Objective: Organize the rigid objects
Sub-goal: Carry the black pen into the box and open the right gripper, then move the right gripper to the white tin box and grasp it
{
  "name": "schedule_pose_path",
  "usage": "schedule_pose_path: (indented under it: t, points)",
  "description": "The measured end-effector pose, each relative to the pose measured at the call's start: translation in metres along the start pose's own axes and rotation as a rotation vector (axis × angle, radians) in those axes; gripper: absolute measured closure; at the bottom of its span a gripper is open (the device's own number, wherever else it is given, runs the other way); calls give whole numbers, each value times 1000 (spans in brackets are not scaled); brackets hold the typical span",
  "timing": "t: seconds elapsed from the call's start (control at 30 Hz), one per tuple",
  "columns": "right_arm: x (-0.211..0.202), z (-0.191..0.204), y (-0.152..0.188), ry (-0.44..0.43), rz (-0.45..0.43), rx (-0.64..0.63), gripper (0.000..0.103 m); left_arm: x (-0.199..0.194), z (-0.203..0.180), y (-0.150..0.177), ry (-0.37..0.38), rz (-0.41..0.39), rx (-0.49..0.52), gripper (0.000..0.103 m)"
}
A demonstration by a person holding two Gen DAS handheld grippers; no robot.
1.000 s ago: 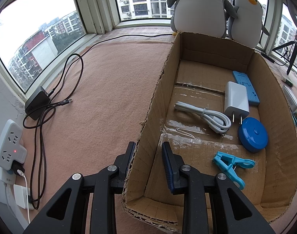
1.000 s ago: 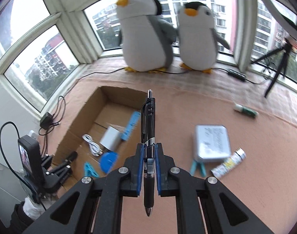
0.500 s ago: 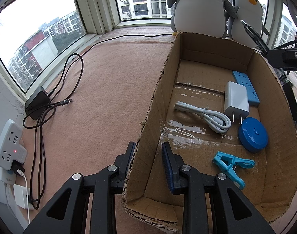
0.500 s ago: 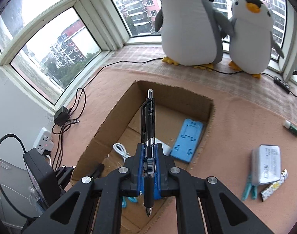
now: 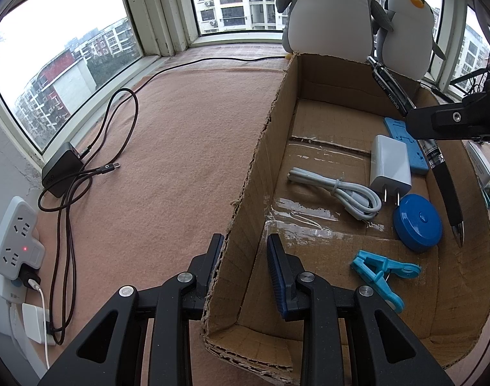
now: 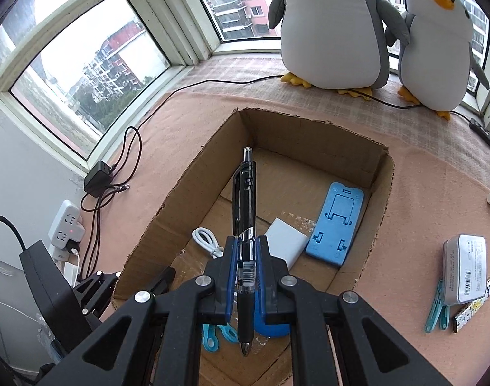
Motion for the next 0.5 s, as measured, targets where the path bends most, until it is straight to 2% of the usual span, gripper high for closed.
schedule_pose_path:
  t: [0.07,0.13,0.2,0.27,0.5]
  points:
    - [1,2,1,1,0,-14,93,0,0,0,0,0,0,74]
    - [1,4,3,4,-5,-28,85,0,0,0,-1,0,-1,74]
    - [-2,6,3,10,-19,-32,60,0,0,0,-1,0,-1,74]
    - [-6,7,3,20,-47,-37,51,0,0,0,-1,0,-1,74]
    - [-18,-1,2,41,-76,-32,50,0,0,0,-2,0,-1,74]
Point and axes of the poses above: each gripper's, at about its wrist camera, not at the fingertips, and x roughly the way its jaws point, z to its left, y to its underside, the point moved 4 cm from there along x, roughly the way its jaws point, and after that the axes turned 11 degrees about x, right-handed, at the moved point
